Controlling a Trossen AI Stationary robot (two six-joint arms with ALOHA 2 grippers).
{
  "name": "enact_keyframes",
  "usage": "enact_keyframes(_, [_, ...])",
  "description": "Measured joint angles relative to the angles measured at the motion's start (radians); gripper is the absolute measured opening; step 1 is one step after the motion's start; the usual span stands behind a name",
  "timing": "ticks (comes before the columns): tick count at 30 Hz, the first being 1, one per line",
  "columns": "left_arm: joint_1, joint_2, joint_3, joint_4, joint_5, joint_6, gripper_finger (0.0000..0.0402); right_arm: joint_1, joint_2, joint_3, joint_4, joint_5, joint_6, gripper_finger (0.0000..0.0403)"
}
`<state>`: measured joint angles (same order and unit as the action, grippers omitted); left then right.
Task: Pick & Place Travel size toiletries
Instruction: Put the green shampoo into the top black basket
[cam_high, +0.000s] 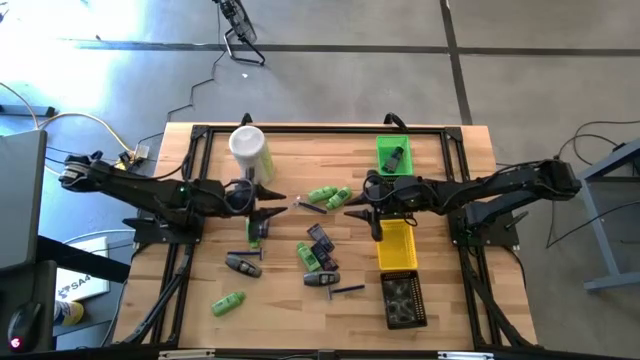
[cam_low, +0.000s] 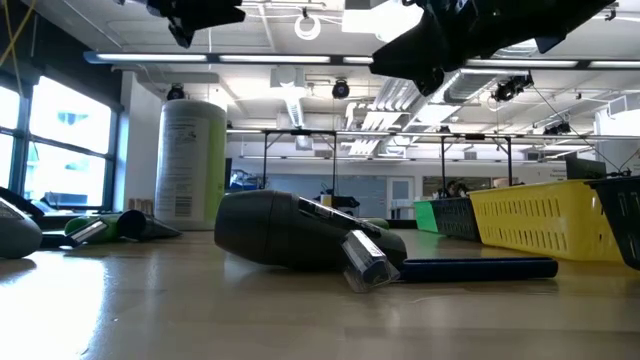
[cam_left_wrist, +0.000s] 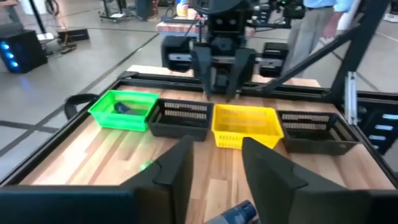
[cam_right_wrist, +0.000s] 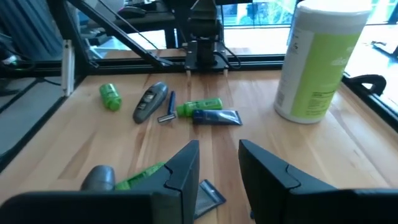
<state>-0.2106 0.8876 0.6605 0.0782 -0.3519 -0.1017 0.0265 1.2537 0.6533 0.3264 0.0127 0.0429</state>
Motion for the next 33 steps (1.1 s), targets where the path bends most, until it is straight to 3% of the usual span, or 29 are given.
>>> enact_keyframes(6, [-0.013,0.000,0.000,-0.007,-0.031,0.000,0.0094,-0.002,0.000,0.000,0.000,0.016,-0.001,0.0105])
enact_keyframes(15, [-0.013,0.000,-0.003,-0.014,-0.177,0.000,0.0071,0.000,0.000,0.000,-0.001,0.036,0.008,0.0105])
enact_keyframes(24, [-0.013,0.000,-0.147,0.222,-0.178,0.043,0.0038,0.000,0.000,0.076,-0.118,0.037,0.014,0.0105])
enact_keyframes(33, [-0.013,-0.010,-0.186,0.270,-0.178,0.057,0.0014,0.000,0.000,0.185,-0.300,0.078,-0.014,0.0105])
